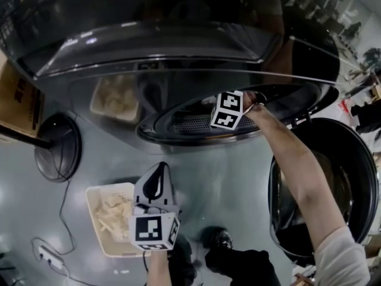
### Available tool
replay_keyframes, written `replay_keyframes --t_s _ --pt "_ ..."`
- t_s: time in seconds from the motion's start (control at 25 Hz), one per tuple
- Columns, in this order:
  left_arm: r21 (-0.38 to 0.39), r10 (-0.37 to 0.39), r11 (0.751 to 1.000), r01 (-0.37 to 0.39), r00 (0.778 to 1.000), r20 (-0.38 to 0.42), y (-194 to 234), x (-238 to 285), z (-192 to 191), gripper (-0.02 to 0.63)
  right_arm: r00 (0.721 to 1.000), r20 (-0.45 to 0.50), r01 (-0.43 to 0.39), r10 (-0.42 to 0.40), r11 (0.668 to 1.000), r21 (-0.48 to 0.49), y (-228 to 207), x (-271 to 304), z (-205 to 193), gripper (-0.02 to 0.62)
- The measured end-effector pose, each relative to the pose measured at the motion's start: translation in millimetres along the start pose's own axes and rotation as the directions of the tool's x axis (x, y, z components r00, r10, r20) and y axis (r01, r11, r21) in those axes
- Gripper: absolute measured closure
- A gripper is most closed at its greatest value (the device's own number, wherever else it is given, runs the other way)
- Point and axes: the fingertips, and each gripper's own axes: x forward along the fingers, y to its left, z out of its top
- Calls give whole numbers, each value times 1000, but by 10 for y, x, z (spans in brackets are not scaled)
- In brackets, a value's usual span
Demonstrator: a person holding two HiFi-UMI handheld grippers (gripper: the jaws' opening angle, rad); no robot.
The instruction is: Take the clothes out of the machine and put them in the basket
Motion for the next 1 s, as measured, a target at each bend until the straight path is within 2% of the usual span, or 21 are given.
replay_keyframes --t_s 0.24,0.48,0.6,1.0 --pt "2 -8 1000 9 999 -43 -203 -347 60 588 999 31 29 -31 996 80 160 -502 -3 558" --pt "6 -13 1000 13 997 -75 -392 -689 284 588 996 65 49 -61 982 183 314 -1097 3 560" --pt "1 -16 1000 16 996 -92 -484 -860 440 588 995 84 30 -51 972 232 404 -1405 43 560" --pt "-6 -34 999 33 990 -137 -824 -1238 1088 588 989 147 -71 28 952 299 612 -2406 152 560"
